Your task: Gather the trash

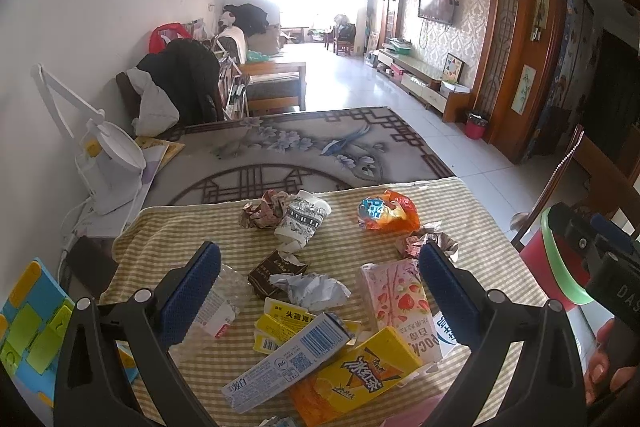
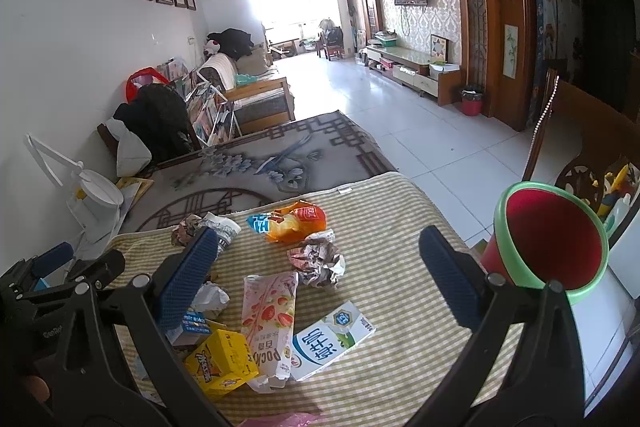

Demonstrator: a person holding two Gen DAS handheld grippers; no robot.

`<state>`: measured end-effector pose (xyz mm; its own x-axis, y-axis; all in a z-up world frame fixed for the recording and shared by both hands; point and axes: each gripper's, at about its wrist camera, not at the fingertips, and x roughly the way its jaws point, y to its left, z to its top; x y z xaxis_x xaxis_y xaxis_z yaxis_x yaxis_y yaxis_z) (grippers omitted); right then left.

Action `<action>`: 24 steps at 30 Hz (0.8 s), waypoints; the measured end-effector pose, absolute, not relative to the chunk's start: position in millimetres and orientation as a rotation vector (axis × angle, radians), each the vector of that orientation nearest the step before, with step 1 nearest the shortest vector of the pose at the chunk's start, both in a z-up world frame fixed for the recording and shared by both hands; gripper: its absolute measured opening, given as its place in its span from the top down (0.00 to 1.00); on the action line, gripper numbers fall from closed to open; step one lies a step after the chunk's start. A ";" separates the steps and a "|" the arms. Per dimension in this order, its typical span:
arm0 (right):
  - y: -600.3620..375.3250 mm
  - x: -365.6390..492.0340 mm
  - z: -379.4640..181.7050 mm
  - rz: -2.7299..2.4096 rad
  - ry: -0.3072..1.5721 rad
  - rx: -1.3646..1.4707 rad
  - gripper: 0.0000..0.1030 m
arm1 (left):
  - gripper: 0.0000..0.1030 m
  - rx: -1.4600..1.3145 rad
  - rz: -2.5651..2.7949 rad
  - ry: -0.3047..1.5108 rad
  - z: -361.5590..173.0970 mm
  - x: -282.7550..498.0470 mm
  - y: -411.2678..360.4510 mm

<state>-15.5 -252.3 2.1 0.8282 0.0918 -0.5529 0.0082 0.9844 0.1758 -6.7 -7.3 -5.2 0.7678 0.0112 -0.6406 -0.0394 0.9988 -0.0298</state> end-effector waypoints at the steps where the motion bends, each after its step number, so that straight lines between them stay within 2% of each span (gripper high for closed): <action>1: -252.8 -15.8 2.0 0.045 0.593 0.173 0.03 | 0.08 -0.043 0.028 0.695 -4.8 -6.6 -8.1; 24: -255.2 -15.6 0.6 0.037 0.601 0.176 0.03 | 0.08 -0.041 0.030 0.696 -5.0 -6.7 -9.1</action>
<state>-15.6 -255.2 0.6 0.8244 0.0858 -0.5594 0.0168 0.9843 0.1758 -6.7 -9.1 -5.0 0.7668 0.0135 -0.6417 -0.0411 0.9988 -0.0281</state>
